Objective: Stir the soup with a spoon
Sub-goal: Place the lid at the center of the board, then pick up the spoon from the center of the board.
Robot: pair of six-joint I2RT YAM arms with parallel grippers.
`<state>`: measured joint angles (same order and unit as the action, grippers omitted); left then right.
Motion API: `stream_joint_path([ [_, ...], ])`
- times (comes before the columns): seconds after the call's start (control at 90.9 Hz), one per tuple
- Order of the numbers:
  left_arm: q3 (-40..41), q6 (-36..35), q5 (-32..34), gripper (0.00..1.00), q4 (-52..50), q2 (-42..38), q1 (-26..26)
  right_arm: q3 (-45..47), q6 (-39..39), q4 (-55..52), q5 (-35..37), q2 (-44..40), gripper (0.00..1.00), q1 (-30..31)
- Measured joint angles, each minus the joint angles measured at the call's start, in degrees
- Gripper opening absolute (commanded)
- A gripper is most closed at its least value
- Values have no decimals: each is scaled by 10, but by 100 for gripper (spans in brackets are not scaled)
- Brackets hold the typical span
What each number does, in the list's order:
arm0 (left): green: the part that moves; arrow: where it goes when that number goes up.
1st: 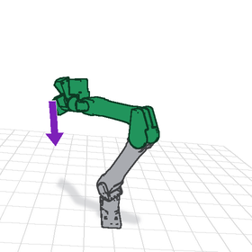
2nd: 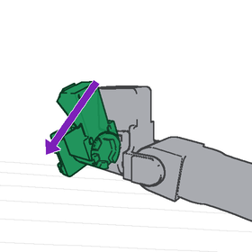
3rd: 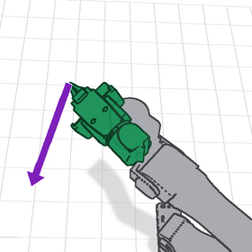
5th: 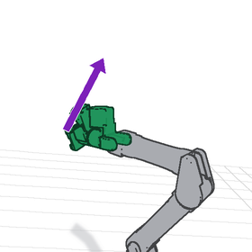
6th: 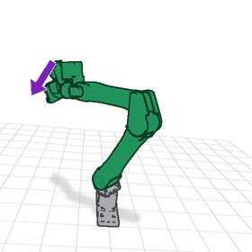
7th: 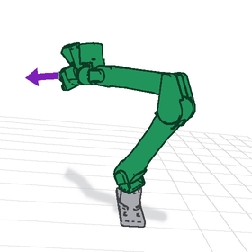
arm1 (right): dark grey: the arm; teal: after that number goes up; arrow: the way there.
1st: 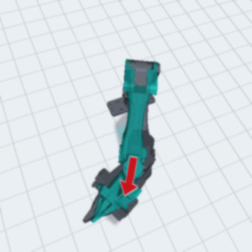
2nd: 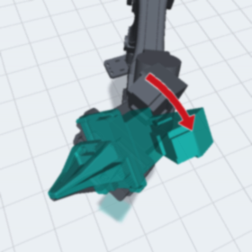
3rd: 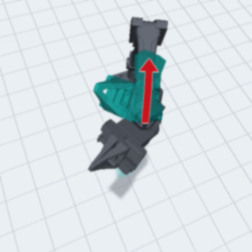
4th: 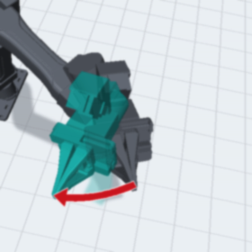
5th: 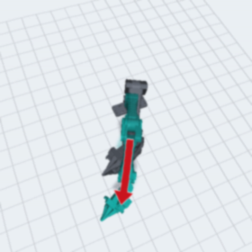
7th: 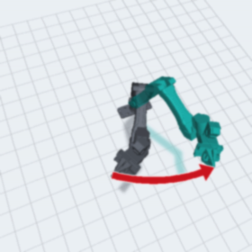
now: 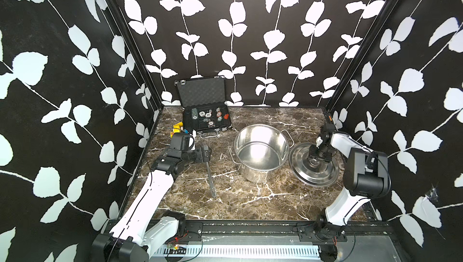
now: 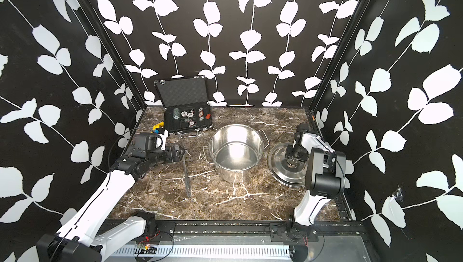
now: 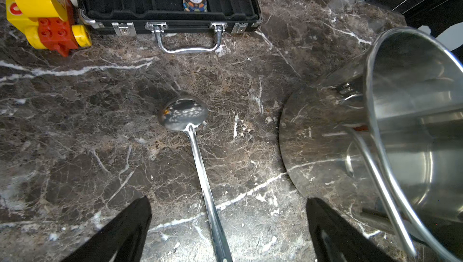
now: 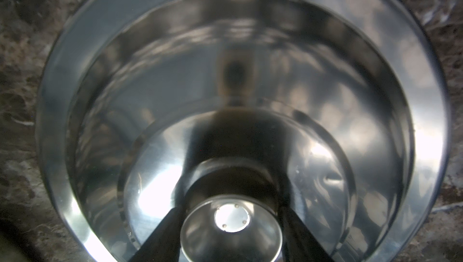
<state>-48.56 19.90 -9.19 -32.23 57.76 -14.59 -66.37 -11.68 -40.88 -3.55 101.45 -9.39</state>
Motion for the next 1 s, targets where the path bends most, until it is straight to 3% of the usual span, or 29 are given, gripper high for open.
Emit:
stream_joint_path([
  [0.231, 34, 29, -5, 96, 22, 43, 0, 1, -1, 3, -4, -13, 78, 0],
  [0.385, 59, 49, -24, 81, 53, 89, 0, 5, -1, -11, -10, -96, 78, 0],
  [0.495, 68, 62, -36, 67, 82, 138, 0, 10, -1, -15, -27, -206, 75, 8],
  [0.627, 83, 79, -36, 60, 121, 191, -3, 10, 3, -18, -59, -311, 69, 46],
  [0.748, 110, 93, -25, 57, 154, 221, -5, 14, 5, -20, -109, -343, 62, 85],
  [1.001, 133, 104, -27, 38, 245, 247, -5, 57, -13, 20, -214, -369, 50, 129],
])
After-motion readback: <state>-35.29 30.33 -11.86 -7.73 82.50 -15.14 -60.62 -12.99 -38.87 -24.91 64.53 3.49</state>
